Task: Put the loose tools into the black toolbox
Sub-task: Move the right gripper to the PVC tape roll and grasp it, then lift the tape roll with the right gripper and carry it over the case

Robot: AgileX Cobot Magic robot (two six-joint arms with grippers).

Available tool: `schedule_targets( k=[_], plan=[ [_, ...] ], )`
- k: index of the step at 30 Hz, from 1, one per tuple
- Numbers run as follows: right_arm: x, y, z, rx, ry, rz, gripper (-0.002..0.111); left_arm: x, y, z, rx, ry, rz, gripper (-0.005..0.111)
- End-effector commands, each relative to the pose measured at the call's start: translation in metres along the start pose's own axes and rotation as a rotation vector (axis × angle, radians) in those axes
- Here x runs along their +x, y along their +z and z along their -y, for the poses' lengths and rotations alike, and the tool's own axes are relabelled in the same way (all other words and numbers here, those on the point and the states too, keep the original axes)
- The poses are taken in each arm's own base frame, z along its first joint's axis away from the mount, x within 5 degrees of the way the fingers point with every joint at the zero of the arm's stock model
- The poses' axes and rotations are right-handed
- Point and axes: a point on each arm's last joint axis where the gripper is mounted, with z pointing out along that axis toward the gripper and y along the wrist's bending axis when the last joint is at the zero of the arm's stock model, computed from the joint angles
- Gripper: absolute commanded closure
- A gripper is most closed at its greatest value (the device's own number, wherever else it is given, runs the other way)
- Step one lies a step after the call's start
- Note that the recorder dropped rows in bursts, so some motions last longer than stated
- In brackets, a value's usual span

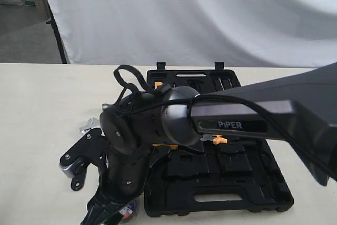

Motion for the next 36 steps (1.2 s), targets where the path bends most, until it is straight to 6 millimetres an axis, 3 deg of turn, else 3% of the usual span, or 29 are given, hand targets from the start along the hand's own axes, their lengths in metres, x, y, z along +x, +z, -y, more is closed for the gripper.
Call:
schedule_targets(
  k=[1, 7, 13, 16, 18, 26, 29, 36],
  plan=[
    [-0.003, 0.0, -0.003, -0.003, -0.026, 0.013, 0.042, -0.002, 0.0, -0.001, -0.021, 0.0, 0.02, 0.106],
    [-0.002, 0.0, -0.002, 0.013, -0.042, 0.008, 0.042, -0.002, 0.0, -0.001, -0.021, 0.0, 0.02, 0.106],
    [0.002, 0.017, -0.001, 0.014, -0.059, -0.039, 0.042, -0.002, 0.0, -0.001, -0.021, 0.0, 0.02, 0.106],
    [0.0, 0.013, -0.001, 0.01, -0.072, -0.061, 0.042, -0.002, 0.0, -0.001, -0.021, 0.0, 0.02, 0.106],
    [-0.001, 0.008, -0.001, 0.004, -0.072, -0.09, 0.048, -0.002, 0.0, -0.001, -0.021, 0.0, 0.02, 0.106],
    [-0.011, -0.008, -0.001, -0.009, -0.069, -0.108, 0.096, -0.002, 0.0, -0.001, -0.021, 0.0, 0.02, 0.106],
    [-0.017, -0.016, -0.001, -0.006, -0.067, -0.09, 0.109, -0.002, 0.0, -0.001, -0.021, 0.0, 0.02, 0.106],
    [-0.025, -0.035, 0.004, 0.045, -0.105, -0.128, 0.109, -0.002, 0.0, -0.001, -0.021, 0.0, 0.02, 0.106]
  ],
)
